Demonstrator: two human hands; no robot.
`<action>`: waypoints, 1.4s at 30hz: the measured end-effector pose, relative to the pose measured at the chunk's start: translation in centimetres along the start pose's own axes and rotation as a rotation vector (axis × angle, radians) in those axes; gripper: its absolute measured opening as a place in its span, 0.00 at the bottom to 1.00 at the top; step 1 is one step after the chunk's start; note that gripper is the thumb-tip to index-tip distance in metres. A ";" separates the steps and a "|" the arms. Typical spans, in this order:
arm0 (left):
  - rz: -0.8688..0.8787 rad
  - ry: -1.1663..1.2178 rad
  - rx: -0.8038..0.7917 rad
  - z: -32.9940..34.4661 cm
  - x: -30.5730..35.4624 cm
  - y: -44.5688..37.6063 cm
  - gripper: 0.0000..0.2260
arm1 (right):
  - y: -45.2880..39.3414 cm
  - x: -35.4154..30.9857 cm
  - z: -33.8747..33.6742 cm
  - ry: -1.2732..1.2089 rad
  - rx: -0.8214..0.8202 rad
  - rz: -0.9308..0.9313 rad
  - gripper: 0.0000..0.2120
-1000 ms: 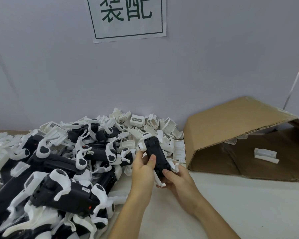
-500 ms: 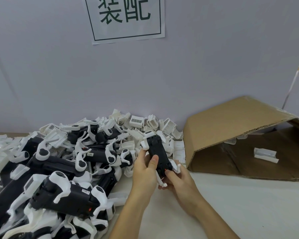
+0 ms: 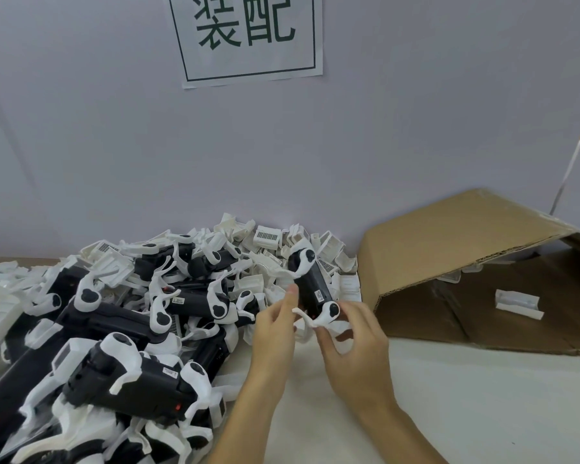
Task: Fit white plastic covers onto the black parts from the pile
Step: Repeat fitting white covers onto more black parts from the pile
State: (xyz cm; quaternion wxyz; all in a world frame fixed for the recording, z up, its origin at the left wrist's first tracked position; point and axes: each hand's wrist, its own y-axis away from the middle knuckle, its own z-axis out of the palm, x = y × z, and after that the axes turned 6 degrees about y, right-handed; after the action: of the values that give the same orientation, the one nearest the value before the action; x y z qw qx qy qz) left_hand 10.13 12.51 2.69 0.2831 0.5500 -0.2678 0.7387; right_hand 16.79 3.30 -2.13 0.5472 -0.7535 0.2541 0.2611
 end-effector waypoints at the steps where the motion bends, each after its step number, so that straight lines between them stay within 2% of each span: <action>1: -0.029 0.040 0.017 -0.1 0.0 -0.1 0.21 | -0.1 0.1 0.0 0.018 0.030 -0.038 0.15; 4: -0.095 0.155 0.005 -0.2 0.2 -0.3 0.25 | -0.2 0.4 -0.1 0.089 0.102 -0.113 0.18; 7: -0.033 0.111 -0.064 -0.1 0.1 -0.2 0.21 | -0.2 0.6 -0.3 0.179 0.147 -0.234 0.20; 12: -0.019 0.017 -0.080 -0.8 -0.1 -0.1 0.19 | 0.2 0.1 -0.7 0.198 0.043 -0.446 0.16; 15: -0.050 -0.071 -0.005 -1.1 -0.5 -0.3 0.16 | 0.3 -0.1 -1.3 0.043 -0.017 -0.336 0.18; 18: -0.102 -0.089 0.047 -1.3 -0.9 -0.7 0.14 | -0.2 0.4 -1.4 0.038 0.071 -0.085 0.14; 19: -0.116 -0.080 0.054 -1.2 -1.0 -0.8 0.13 | -0.4 0.7 -1.4 0.080 0.048 0.008 0.14; 21: -0.154 -0.062 0.083 -1.1 -1.0 -0.8 0.09 | -0.7 1.5 -1.0 0.201 -0.124 0.140 0.16; 24: -0.188 0.024 0.141 -1.1 -0.7 -1.0 0.10 | -0.6 2.4 -0.6 0.392 -0.327 0.149 0.17; 28: -0.102 0.012 0.125 -1.2 -0.3 -0.9 0.09 | -0.5 2.4 -0.4 0.549 -0.426 0.117 0.07; 31: -0.081 -0.008 0.124 -1.1 -0.4 -0.8 0.08 | -0.5 2.2 -0.4 0.454 -0.323 0.126 0.03; 34: -0.059 0.004 0.118 -1.2 -0.5 -0.8 0.06 | -0.7 1.8 -0.4 0.227 -0.174 0.185 0.06; 39: -0.032 -0.019 0.071 -1.0 -0.3 -0.8 0.05 | -1.6 1.6 -0.8 -0.201 0.049 0.480 0.09; 42: -0.041 -0.009 0.044 -0.7 -0.2 -0.5 0.09 | -1.9 1.8 -0.9 -0.447 0.029 0.711 0.11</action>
State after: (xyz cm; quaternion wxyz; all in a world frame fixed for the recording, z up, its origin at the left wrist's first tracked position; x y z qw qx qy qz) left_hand 10.08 13.38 2.31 0.2846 0.5646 -0.2414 0.7361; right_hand 19.52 2.76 -1.76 0.4751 -0.5359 0.3772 0.5872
